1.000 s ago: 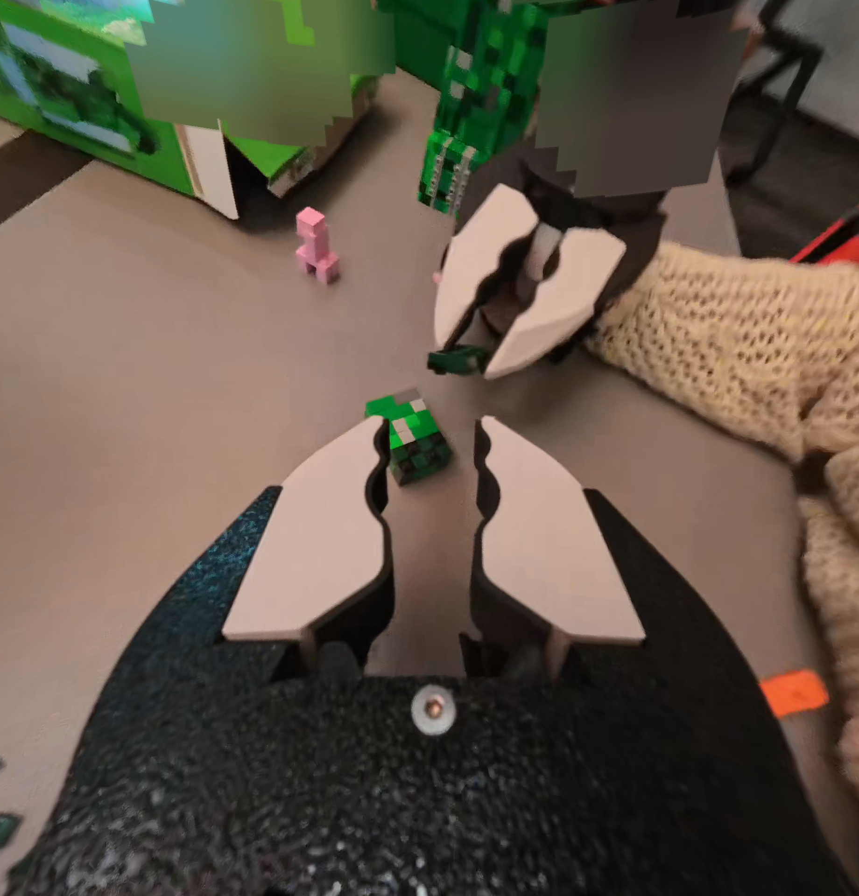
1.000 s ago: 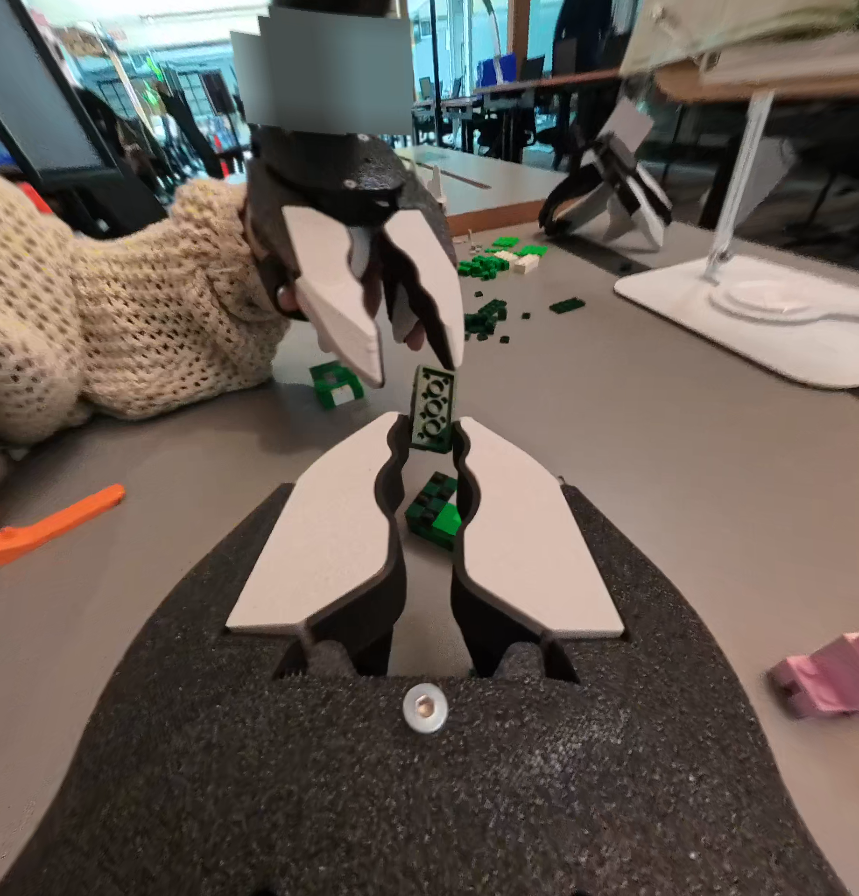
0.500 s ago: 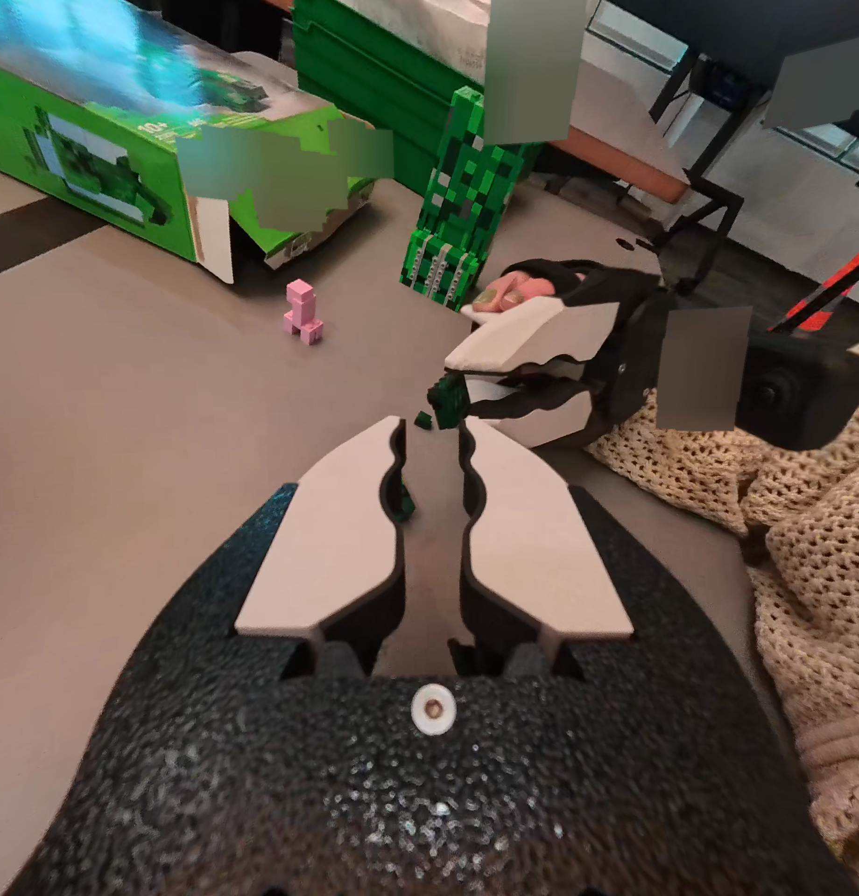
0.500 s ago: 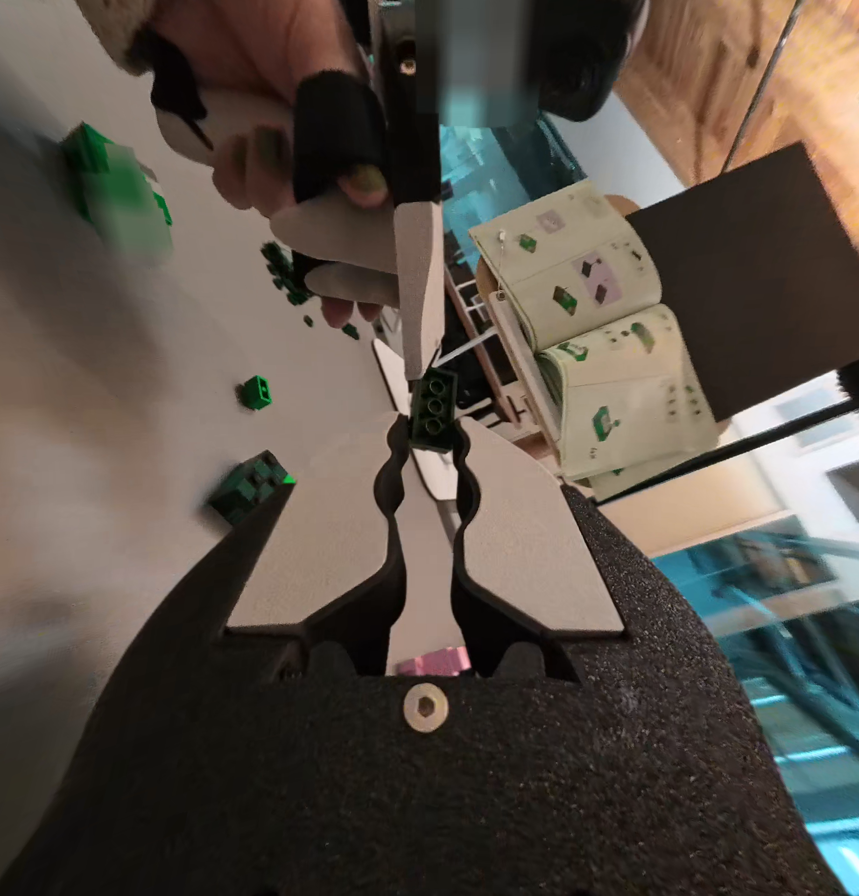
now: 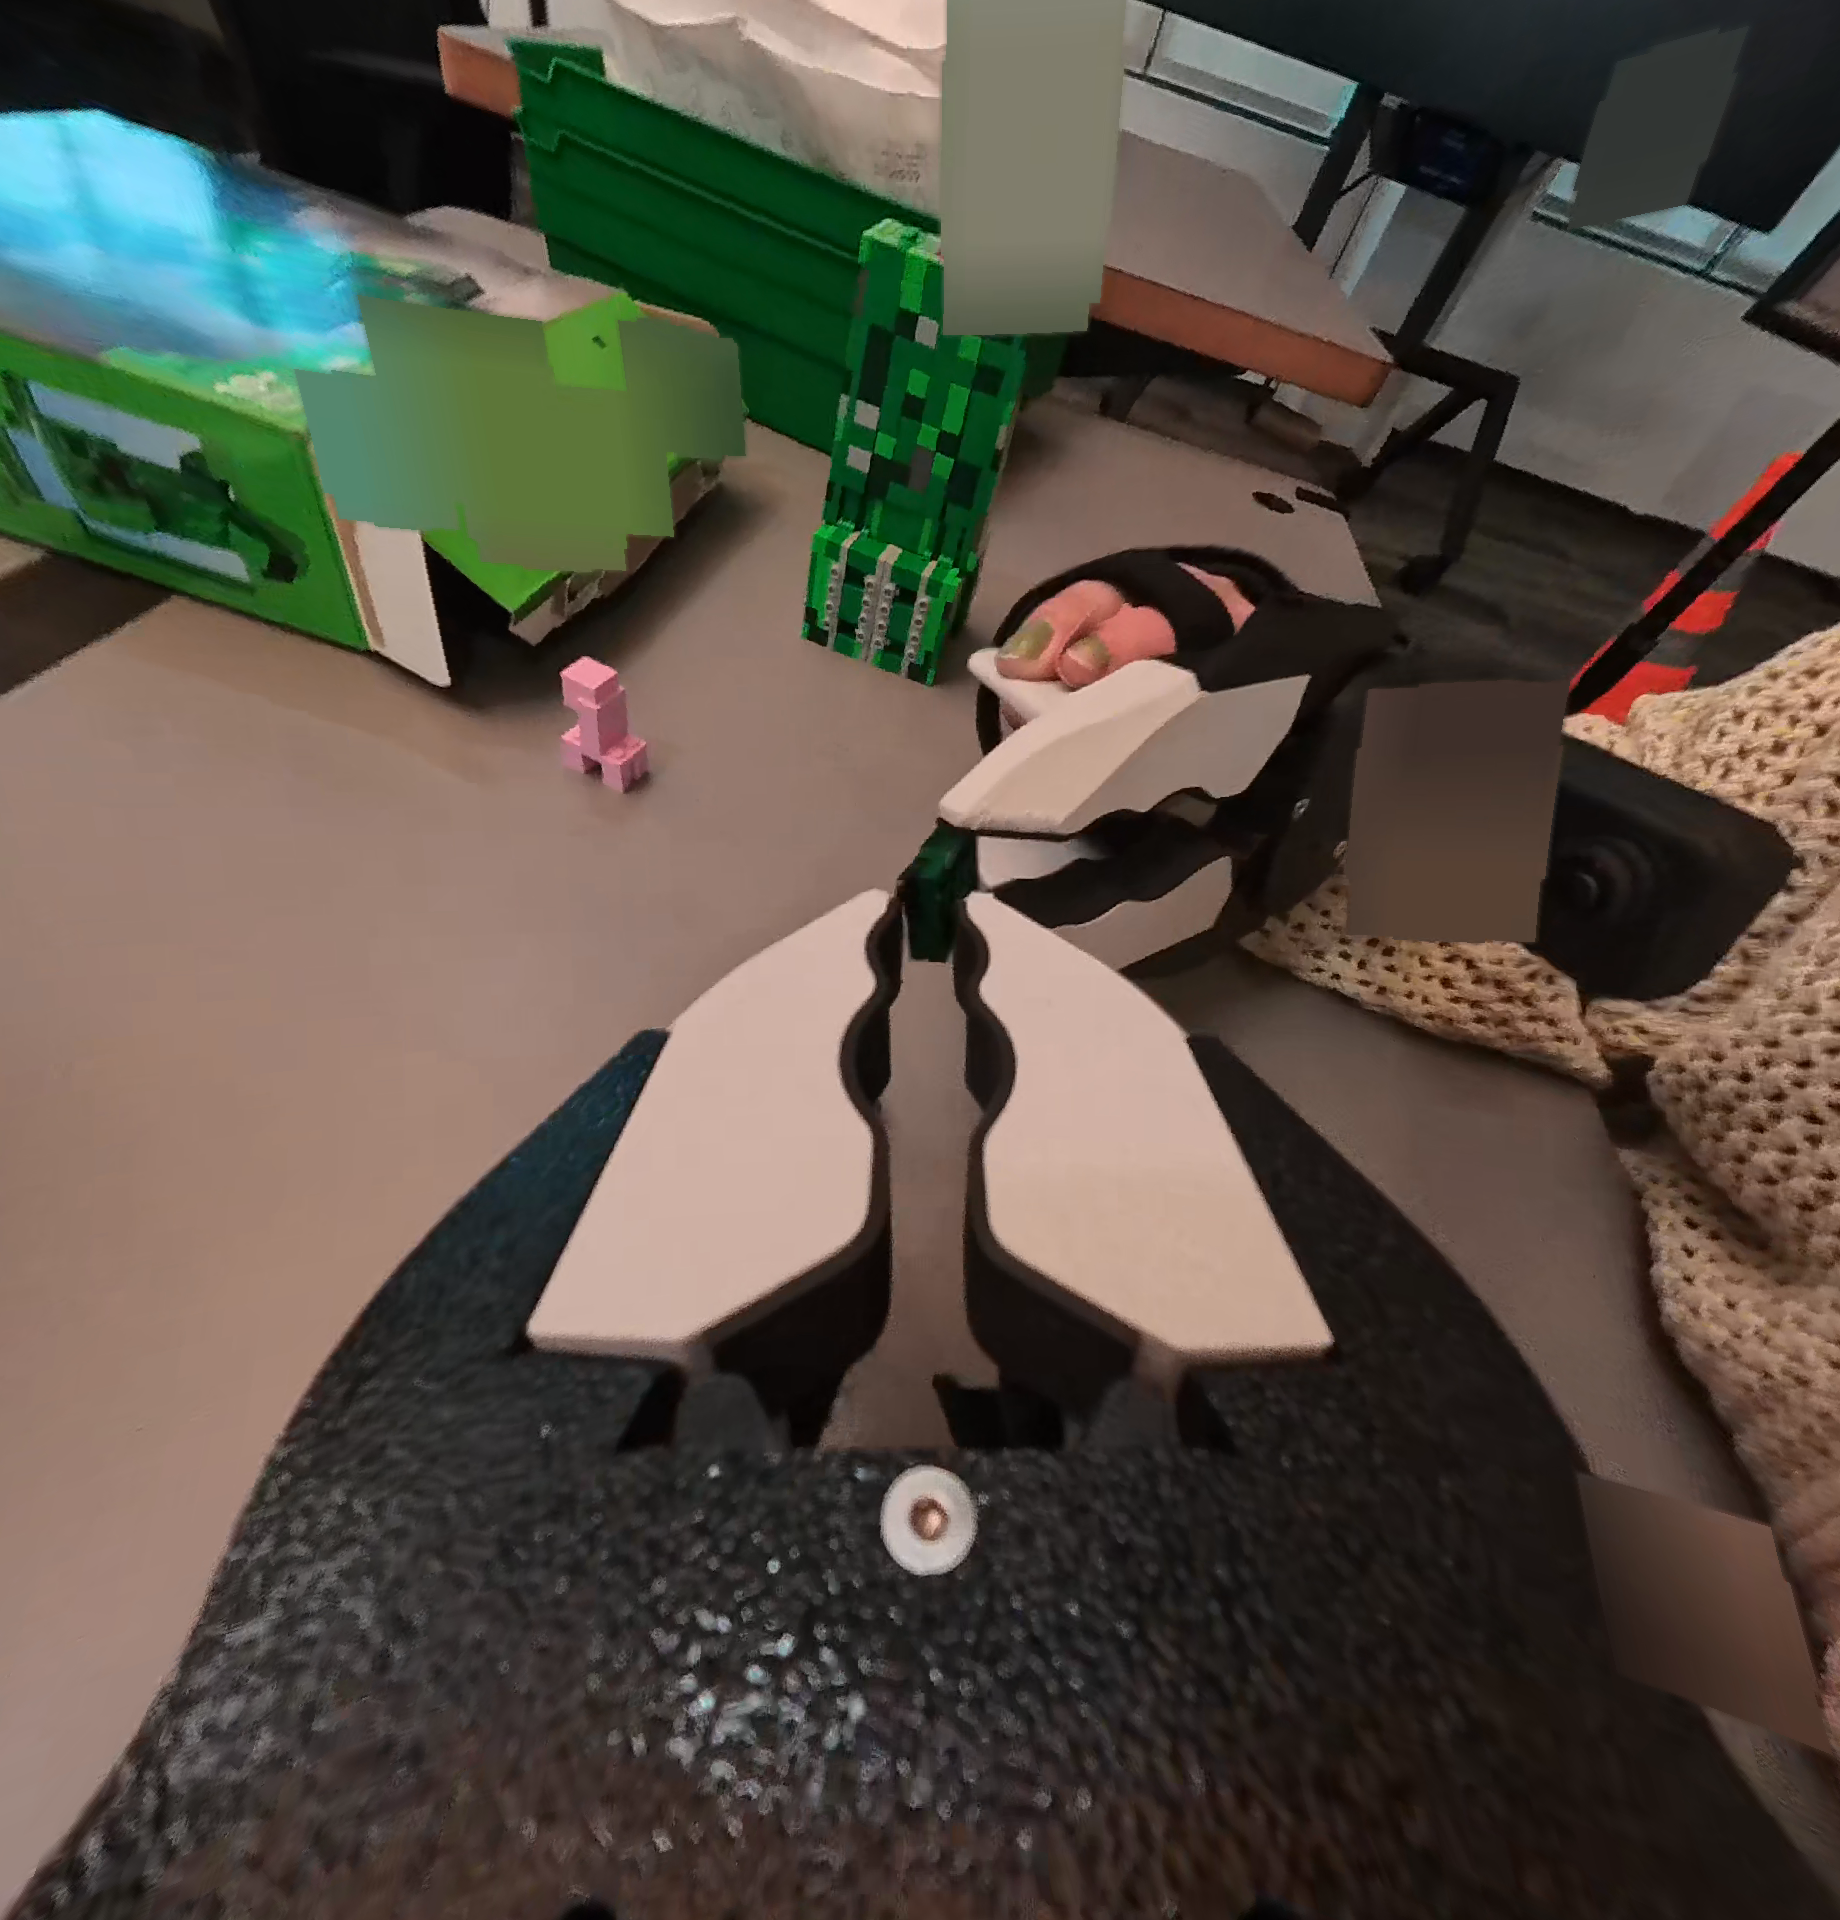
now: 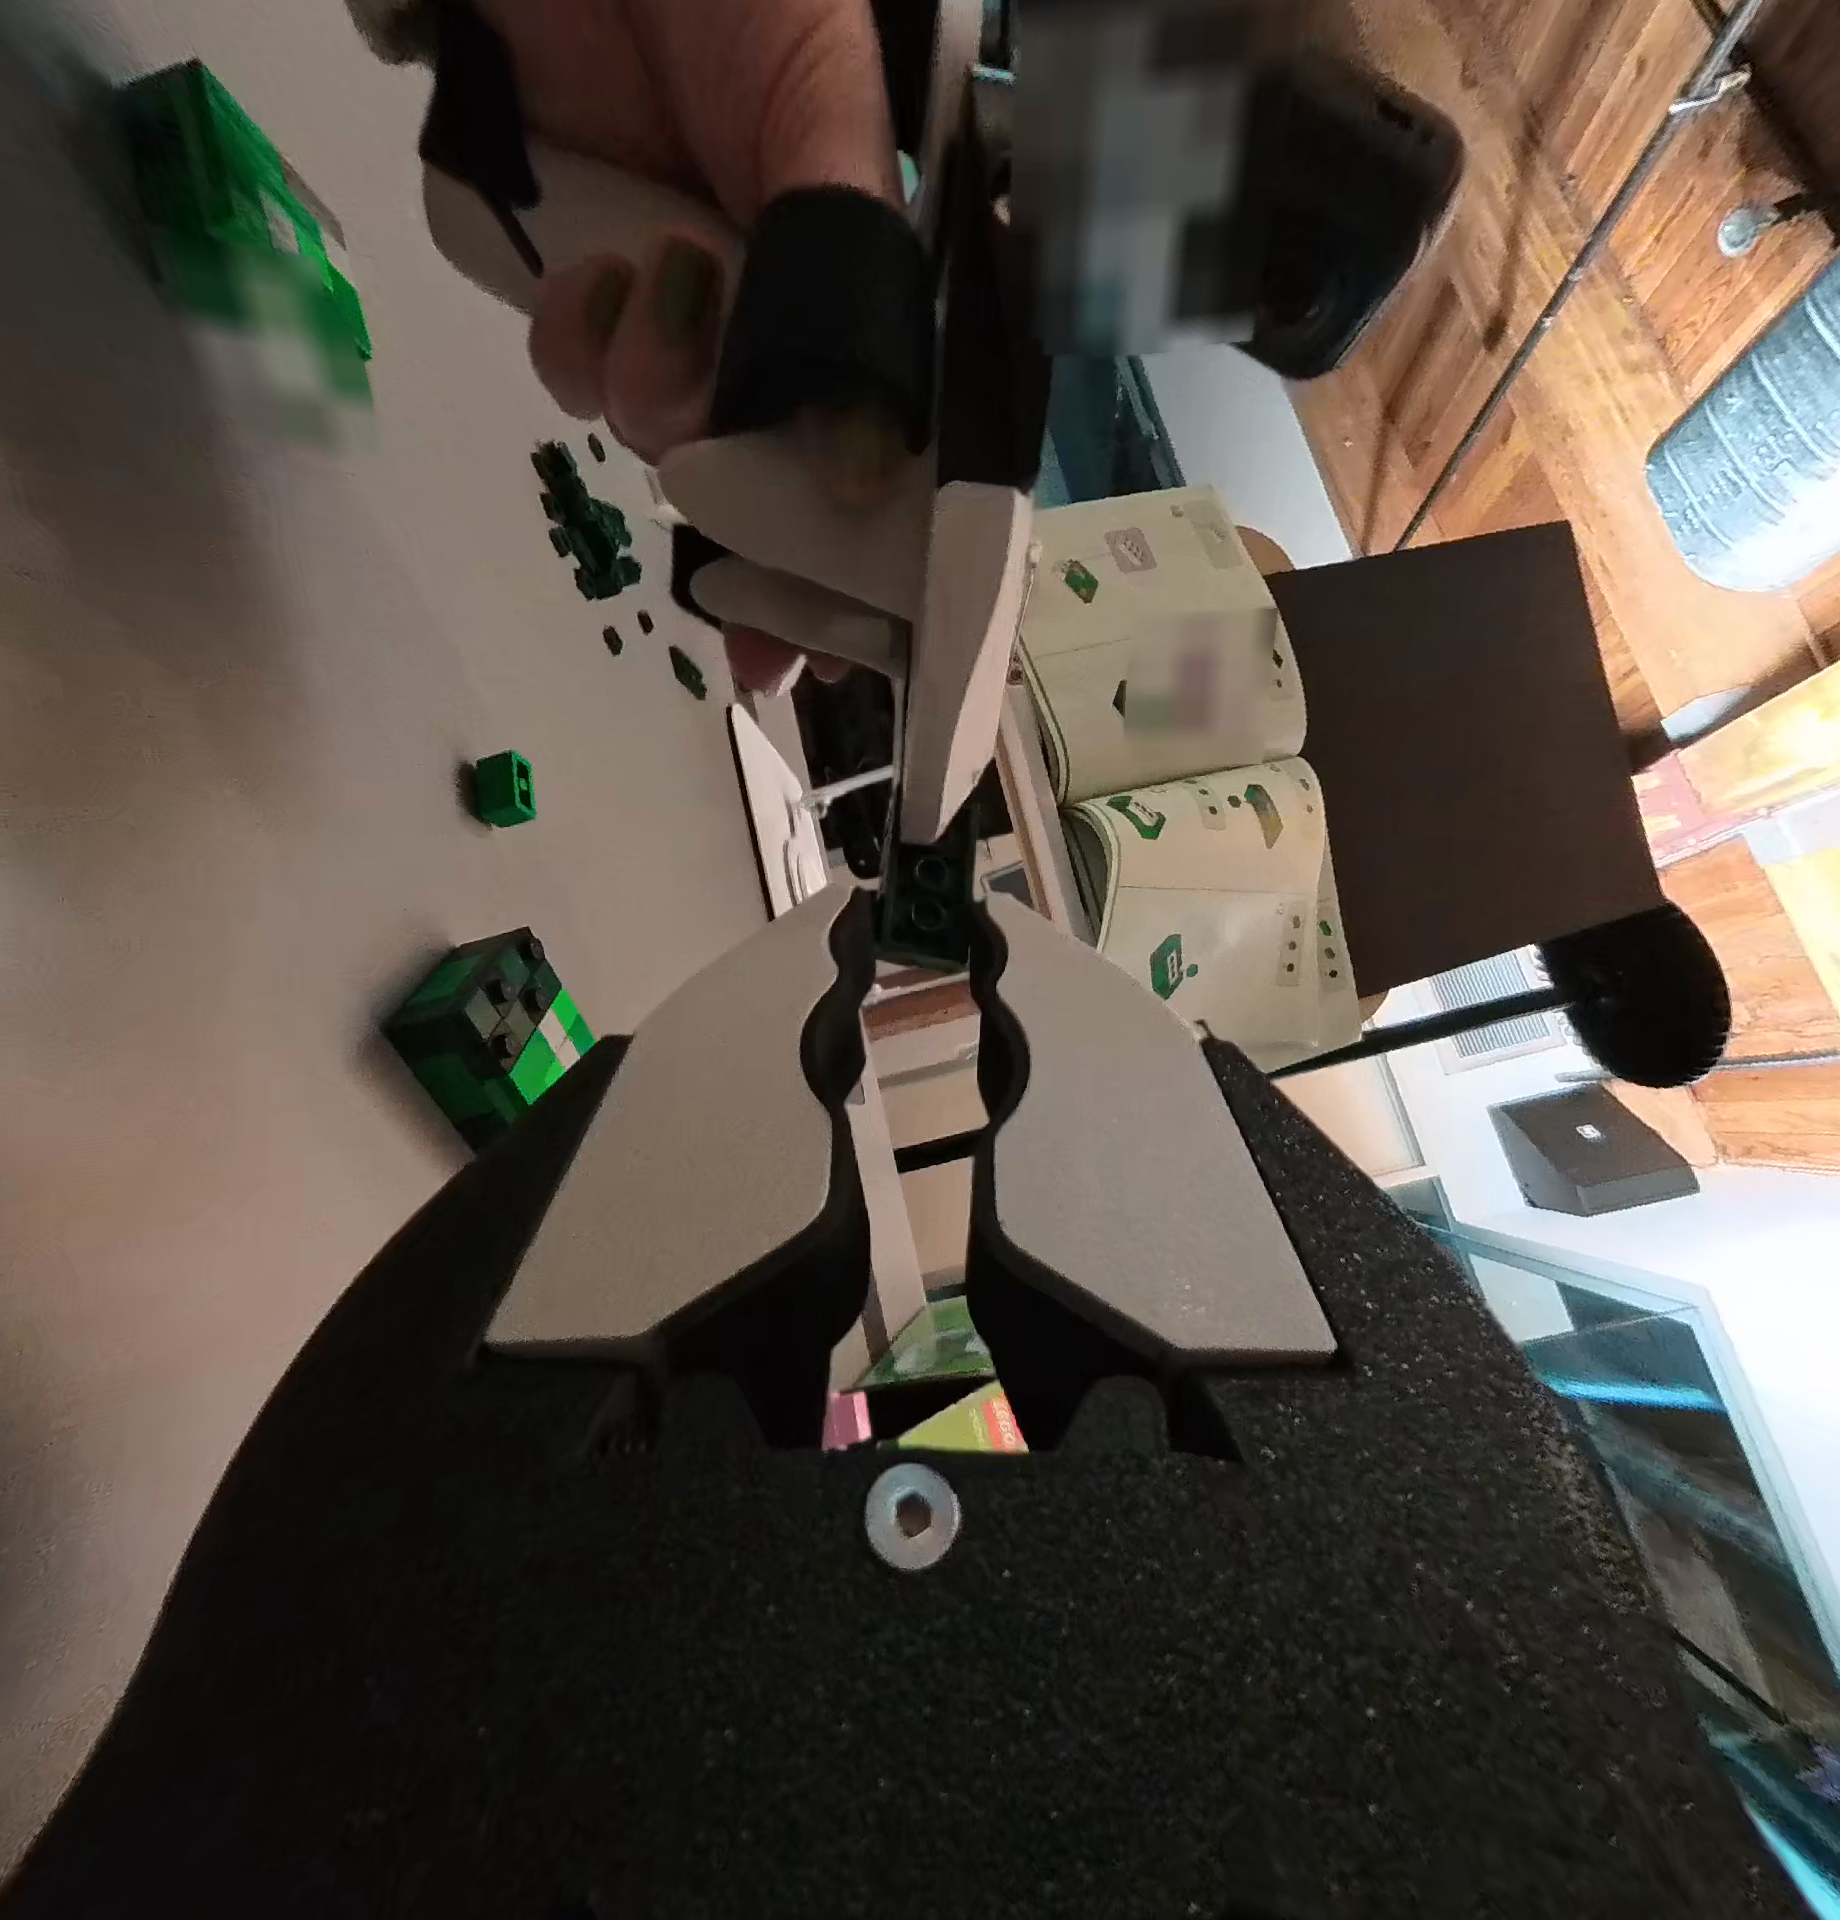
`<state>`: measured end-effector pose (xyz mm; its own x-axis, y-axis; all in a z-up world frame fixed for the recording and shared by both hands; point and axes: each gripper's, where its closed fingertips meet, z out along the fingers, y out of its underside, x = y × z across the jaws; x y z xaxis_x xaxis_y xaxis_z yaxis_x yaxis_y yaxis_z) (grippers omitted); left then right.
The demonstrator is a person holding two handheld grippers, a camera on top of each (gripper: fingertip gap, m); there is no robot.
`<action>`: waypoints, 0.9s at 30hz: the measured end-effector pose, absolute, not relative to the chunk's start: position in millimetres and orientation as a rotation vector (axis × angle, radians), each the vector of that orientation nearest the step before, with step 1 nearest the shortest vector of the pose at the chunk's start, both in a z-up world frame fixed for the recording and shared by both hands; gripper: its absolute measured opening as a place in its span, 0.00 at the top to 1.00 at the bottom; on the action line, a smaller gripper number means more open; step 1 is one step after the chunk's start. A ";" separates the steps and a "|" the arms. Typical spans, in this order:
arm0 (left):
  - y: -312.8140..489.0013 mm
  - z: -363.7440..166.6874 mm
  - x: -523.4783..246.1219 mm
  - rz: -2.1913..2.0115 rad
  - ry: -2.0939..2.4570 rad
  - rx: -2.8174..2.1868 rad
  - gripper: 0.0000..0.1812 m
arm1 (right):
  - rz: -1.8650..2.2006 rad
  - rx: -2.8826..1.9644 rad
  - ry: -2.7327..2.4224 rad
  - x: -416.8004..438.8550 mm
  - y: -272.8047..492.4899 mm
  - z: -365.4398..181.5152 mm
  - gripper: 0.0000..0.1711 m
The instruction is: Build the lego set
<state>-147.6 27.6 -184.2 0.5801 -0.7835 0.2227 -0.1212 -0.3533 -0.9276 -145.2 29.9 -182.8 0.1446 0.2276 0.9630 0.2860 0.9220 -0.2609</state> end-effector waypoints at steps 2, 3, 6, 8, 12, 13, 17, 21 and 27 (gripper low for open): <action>28.1 -182.0 -149.1 -0.790 0.763 -1.790 0.96 | 0.026 -0.464 -1.422 -145.8 28.0 -180.2 0.91; 29.6 -181.8 -150.6 -0.758 0.765 -1.783 0.96 | 0.093 -0.505 -1.421 -146.5 27.5 -179.7 0.90; 30.1 -182.6 -151.2 -0.747 0.761 -1.786 0.96 | 0.251 -0.631 -1.449 -149.1 30.2 -184.2 0.83; 30.9 -184.6 -151.7 -0.755 0.750 -1.801 0.96 | 0.298 -0.675 -1.454 -149.5 32.7 -186.9 0.82; 29.3 -187.6 -149.5 -0.811 0.736 -1.822 0.96 | 0.384 -0.739 -1.470 -150.7 32.9 -190.5 0.86; 29.0 -189.3 -149.3 -0.812 0.739 -1.828 0.96 | 0.387 -0.749 -1.469 -150.3 34.1 -190.7 0.90; 26.9 -194.4 -149.9 -0.780 0.768 -1.823 0.94 | 0.488 -0.817 -1.520 -151.0 31.9 -197.7 0.90; 22.3 -207.5 -157.4 -0.408 1.020 -1.754 0.78 | 0.697 -0.915 -1.617 -148.8 22.4 -208.3 0.90; 10.1 -222.5 -152.7 0.018 1.380 -1.543 0.84 | 0.948 -1.043 -1.781 -145.2 4.6 -232.0 0.90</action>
<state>-152.7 10.1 -222.5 0.3431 -0.7273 -0.5944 -0.7423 0.1779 -0.6461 -145.2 4.6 -232.0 -0.2975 0.9114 0.2842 0.2730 0.3665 -0.8895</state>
